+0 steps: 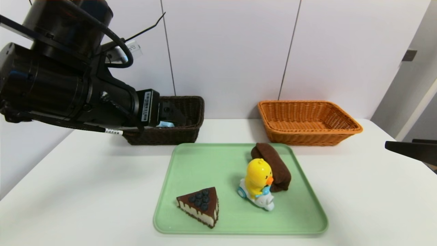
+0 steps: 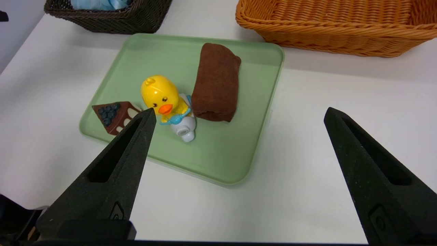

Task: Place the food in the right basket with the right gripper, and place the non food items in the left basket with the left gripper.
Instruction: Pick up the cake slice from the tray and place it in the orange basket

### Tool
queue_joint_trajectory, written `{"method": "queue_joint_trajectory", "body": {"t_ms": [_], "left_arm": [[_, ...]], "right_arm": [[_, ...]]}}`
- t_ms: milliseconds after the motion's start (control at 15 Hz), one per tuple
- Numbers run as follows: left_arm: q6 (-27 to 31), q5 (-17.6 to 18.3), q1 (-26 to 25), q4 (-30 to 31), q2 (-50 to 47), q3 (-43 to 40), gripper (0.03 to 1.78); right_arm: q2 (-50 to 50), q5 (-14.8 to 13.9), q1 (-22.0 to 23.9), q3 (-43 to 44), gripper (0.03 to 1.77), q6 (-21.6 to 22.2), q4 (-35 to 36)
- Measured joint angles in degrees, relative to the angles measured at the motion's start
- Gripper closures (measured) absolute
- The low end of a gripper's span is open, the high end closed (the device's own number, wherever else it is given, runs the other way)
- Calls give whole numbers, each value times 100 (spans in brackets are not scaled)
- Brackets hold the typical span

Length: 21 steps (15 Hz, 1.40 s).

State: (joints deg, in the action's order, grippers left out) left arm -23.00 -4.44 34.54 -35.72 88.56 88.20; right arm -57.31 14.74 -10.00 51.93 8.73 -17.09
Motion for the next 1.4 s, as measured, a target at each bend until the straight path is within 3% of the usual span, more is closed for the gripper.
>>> {"method": "queue_joint_trajectory", "body": {"t_ms": [400,667,933,1400], "left_arm": [[22,-30,7,-22,-163,-196,12],[7,-82,-15,-6,-568,-640,12],[-21,-390,-119,-72,-874,-890,12],[-12,-407,-522,-116,-1459,-1312,12]], "right_arm": [[-46,35,-59,46,10,-16,48],[-451,66,-347,427,10,-20,61],[-1122,69,-946,1025,10,-33,84],[-2682,66,-2209,2350,10,-55,83]]}}
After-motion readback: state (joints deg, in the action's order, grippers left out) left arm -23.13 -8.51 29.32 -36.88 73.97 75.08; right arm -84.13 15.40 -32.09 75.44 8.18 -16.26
